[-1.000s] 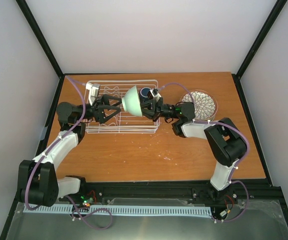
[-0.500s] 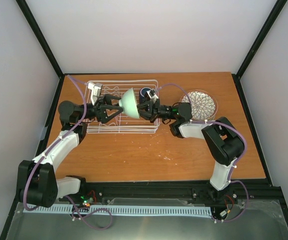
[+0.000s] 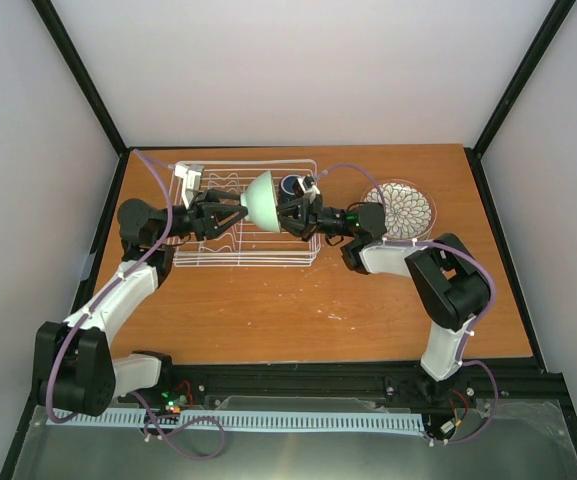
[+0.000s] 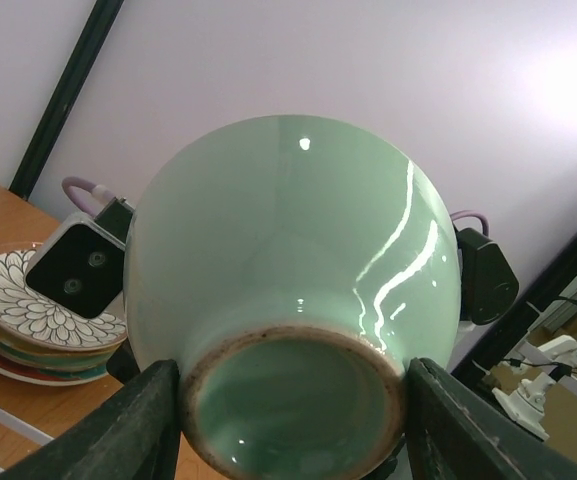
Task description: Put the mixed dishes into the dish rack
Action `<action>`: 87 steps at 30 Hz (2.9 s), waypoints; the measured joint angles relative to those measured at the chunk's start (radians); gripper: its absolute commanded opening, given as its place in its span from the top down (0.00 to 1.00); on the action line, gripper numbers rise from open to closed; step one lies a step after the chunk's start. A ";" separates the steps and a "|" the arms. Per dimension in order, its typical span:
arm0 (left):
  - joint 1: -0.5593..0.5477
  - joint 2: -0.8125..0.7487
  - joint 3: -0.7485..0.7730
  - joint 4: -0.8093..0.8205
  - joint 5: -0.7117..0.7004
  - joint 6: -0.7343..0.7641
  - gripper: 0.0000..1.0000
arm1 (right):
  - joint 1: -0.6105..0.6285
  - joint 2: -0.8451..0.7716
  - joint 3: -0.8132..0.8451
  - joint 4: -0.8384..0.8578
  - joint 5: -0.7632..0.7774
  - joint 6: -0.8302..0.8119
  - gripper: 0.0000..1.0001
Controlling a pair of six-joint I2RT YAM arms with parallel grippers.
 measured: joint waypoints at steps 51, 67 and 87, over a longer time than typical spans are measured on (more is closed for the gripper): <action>-0.149 0.137 0.535 -1.293 -0.518 0.785 0.99 | -0.213 -0.404 0.188 -1.522 0.373 -1.231 0.76; -0.390 0.581 0.920 -1.765 -1.087 0.948 0.99 | -0.244 -0.520 0.127 -1.904 0.905 -1.514 0.77; -0.449 0.785 0.978 -1.817 -1.233 0.961 0.99 | -0.332 -0.560 0.076 -1.930 0.916 -1.567 0.77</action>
